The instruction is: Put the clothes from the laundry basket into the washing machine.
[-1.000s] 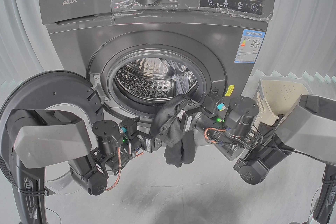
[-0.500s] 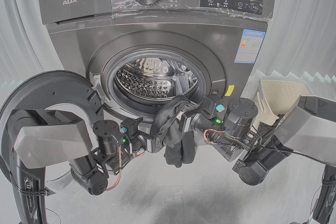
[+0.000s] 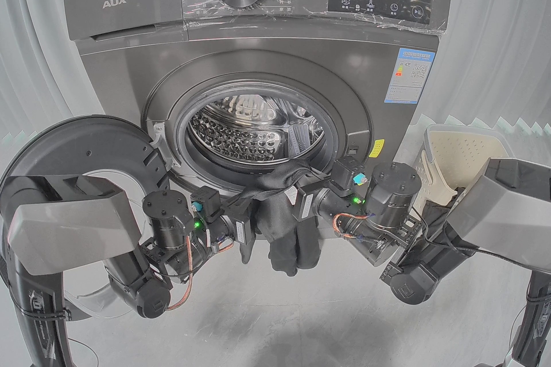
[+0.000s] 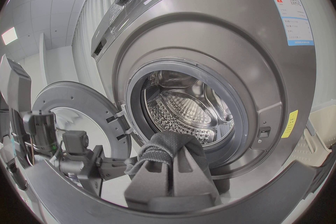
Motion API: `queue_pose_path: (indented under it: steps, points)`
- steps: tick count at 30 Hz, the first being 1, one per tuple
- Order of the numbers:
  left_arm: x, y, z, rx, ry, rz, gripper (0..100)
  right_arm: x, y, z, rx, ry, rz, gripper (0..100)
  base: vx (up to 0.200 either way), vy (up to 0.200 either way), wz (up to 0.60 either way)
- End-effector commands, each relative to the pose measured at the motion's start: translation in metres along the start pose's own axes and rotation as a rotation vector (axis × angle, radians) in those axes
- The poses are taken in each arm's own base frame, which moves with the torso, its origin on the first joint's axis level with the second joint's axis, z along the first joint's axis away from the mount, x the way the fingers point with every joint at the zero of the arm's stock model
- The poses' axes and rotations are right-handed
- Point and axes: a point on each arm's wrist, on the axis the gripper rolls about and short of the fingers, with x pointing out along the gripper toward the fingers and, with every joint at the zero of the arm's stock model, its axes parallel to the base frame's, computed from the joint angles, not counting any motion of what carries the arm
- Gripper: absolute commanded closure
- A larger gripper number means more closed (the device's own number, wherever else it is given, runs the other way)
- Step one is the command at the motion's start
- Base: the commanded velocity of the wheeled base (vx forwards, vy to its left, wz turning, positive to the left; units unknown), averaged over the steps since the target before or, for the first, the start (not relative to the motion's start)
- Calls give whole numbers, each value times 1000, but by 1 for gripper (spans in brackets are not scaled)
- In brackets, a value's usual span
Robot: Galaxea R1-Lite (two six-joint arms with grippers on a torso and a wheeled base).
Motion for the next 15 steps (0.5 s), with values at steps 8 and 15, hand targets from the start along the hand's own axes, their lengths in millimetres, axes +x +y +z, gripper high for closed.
queue_pose_path:
  steps: [8, 15]
  points:
    - [-13, -1, 24, -2, -51, -6, 100, 2, -1, -11, 1, 25, -2, 100, 0, 0, 0]
    - [-16, -3, 11, -4, -3, -14, 100, 2, 0, -11, 1, 25, -1, 100, 0, 0, 0]
